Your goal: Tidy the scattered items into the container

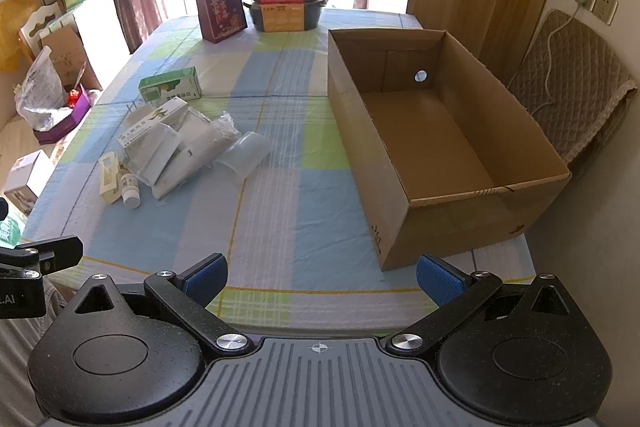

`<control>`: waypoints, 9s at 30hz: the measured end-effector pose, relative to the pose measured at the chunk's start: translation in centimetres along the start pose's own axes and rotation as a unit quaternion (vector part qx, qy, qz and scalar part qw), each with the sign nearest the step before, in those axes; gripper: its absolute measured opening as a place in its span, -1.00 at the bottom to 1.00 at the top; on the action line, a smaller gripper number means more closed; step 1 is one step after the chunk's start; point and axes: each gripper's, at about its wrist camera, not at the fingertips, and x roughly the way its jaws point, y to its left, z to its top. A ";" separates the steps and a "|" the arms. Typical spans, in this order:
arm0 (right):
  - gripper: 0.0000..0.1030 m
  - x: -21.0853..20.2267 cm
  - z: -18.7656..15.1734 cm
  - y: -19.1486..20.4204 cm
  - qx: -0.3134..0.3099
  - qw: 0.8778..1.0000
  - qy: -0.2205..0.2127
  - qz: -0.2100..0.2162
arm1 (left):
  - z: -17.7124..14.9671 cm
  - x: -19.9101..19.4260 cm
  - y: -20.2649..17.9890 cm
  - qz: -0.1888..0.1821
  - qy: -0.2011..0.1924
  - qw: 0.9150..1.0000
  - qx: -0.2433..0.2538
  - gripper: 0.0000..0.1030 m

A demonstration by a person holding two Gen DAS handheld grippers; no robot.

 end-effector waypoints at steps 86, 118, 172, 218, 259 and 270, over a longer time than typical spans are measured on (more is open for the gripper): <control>1.00 12.4 4.0 4.1 -0.022 0.996 0.029 0.082 | 1.2 10.4 10.6 -0.030 0.051 0.993 -0.099 0.59; -0.11 25.9 9.0 3.5 0.106 0.987 0.043 0.109 | 3.7 19.5 15.9 -0.017 0.083 0.986 -0.147 0.39; -0.28 10.0 8.0 -1.8 -0.002 0.994 -0.016 0.109 | 10.6 12.6 6.2 -0.190 0.010 0.980 -0.065 -0.27; -0.28 18.5 10.4 -20.2 0.078 0.989 0.122 0.019 | 22.5 24.8 -23.5 -0.208 0.090 0.940 0.255 -0.27; 0.67 14.7 9.8 -18.8 0.035 0.992 0.118 0.002 | 20.3 22.8 -23.4 -0.218 0.093 0.927 0.291 0.57; 0.67 10.5 9.8 -17.2 0.053 0.997 0.045 -0.018 | 20.1 18.2 -20.7 -0.220 0.053 0.938 0.263 0.59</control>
